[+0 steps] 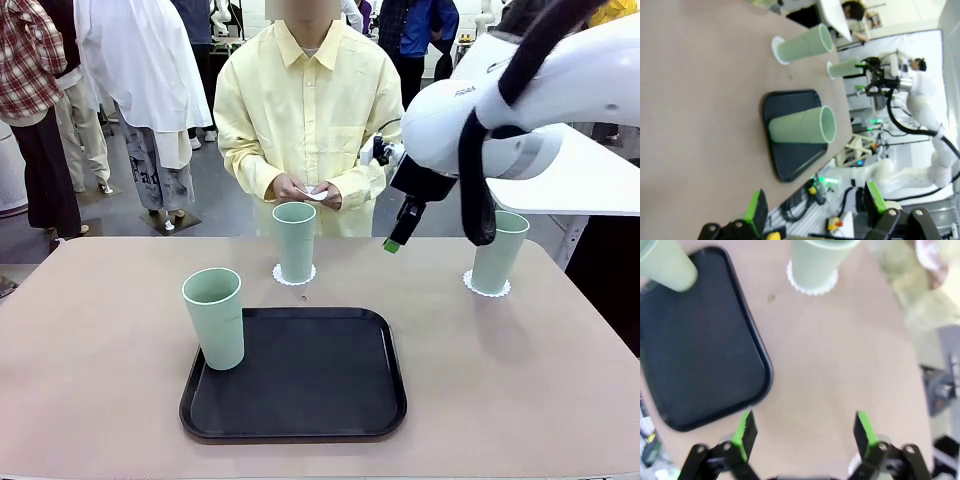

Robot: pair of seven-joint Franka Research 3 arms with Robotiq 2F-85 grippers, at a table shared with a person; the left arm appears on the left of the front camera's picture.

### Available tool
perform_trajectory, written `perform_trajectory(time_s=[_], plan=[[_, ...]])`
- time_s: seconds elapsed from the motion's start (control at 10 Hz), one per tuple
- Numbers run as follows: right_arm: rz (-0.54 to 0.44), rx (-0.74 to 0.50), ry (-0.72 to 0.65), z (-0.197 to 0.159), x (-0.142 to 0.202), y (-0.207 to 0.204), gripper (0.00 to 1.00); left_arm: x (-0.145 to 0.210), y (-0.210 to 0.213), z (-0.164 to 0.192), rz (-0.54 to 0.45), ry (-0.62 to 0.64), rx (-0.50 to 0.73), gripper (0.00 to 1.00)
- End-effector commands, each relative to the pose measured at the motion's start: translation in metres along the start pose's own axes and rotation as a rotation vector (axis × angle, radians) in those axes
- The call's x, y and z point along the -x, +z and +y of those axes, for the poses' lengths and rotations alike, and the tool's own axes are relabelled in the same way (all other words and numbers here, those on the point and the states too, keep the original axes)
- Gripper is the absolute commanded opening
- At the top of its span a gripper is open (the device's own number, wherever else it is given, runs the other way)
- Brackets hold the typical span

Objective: Place coasters on the table and set cups on them.
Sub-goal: Take one Reusable plastic cup from the Flat Tray and place it on a coaster set by the human.

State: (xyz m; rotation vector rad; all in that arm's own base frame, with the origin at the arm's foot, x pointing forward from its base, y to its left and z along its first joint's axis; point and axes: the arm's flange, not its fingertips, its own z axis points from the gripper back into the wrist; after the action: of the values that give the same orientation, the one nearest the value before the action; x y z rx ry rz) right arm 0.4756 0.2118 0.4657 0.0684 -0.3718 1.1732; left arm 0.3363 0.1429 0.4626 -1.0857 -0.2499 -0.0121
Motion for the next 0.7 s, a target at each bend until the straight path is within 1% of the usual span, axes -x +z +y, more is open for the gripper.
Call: perform_trajectory(time_s=[0.0, 0.2, 0.3, 0.6], plan=[[0.055, 0.048, -0.049, 0.024, -0.012, 0.028, 1.0, 0.0, 0.001, 0.0, -0.006, -0.018, 0.013, 1.0], [0.051, 0.089, -0.098, 0.025, -0.021, 0.042, 1.0, 0.0, 0.001, 0.0, -0.006, -0.018, 0.013, 1.0], [0.036, 0.057, -0.043, 0.019, -0.01, 0.036, 1.0, 0.0, 0.001, 0.0, -0.006, -0.018, 0.013, 1.0], [0.036, 0.057, -0.043, 0.019, -0.01, 0.036, 1.0, 0.0, 0.001, 0.0, -0.006, -0.018, 0.013, 1.0]])
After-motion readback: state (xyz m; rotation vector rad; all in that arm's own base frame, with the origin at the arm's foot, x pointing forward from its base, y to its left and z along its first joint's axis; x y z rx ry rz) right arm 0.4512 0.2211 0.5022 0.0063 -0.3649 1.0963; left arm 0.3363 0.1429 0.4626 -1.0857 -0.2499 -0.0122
